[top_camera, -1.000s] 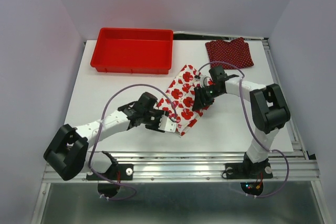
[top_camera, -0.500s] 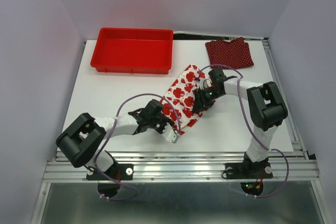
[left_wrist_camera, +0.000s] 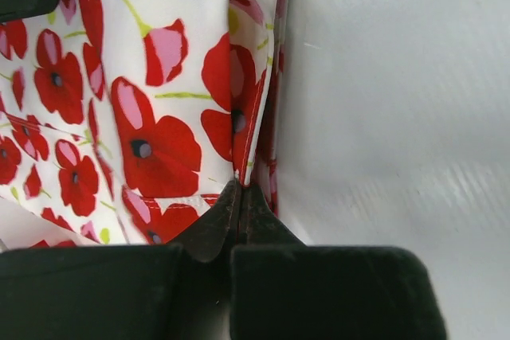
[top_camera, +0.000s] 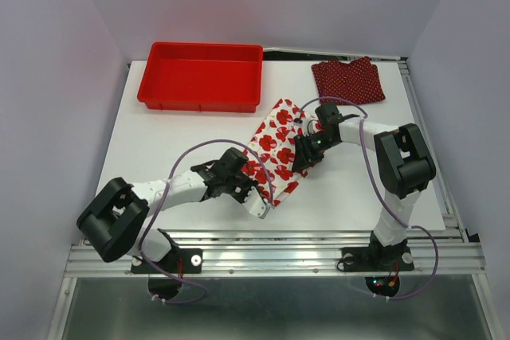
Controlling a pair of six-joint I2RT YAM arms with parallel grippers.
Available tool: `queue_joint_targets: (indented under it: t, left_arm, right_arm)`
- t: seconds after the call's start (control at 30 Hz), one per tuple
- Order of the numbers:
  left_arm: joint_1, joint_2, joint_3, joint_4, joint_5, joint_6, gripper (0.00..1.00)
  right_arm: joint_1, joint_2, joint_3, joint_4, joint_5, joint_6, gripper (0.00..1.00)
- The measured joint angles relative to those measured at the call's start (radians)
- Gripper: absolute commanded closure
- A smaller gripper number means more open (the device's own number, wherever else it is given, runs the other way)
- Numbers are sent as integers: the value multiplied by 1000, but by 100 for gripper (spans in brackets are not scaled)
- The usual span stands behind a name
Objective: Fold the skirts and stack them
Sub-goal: Fold the skirt
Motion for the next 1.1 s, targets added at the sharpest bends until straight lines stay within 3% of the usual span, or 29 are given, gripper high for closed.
queue_joint_targets:
  t: [0.3, 0.37, 0.4, 0.47, 0.6, 0.87, 1.1]
  left_arm:
    - [-4, -100, 45, -171, 63, -23, 100]
    - [-9, -98, 48, -180, 62, -56, 85]
    - [-13, -94, 48, -179, 55, -79, 71]
    - [-23, -76, 51, -173, 43, -130, 62]
    - [-33, -25, 51, -148, 27, -187, 56]
    - [-59, 57, 78, -156, 26, -190, 54]
    - [-59, 248, 298, -282, 41, -164, 60]
  right_arm:
    - [16, -40, 17, -51, 100, -94, 48]
    - [16, -50, 30, -71, 121, -108, 48]
    - [16, -51, 39, -79, 132, -114, 48]
    - [13, -53, 60, -97, 145, -124, 48]
    - [11, -53, 106, -124, 145, -127, 48]
    - [16, -53, 159, -135, 49, -87, 48]
    - [19, -24, 170, -135, 27, -73, 49]
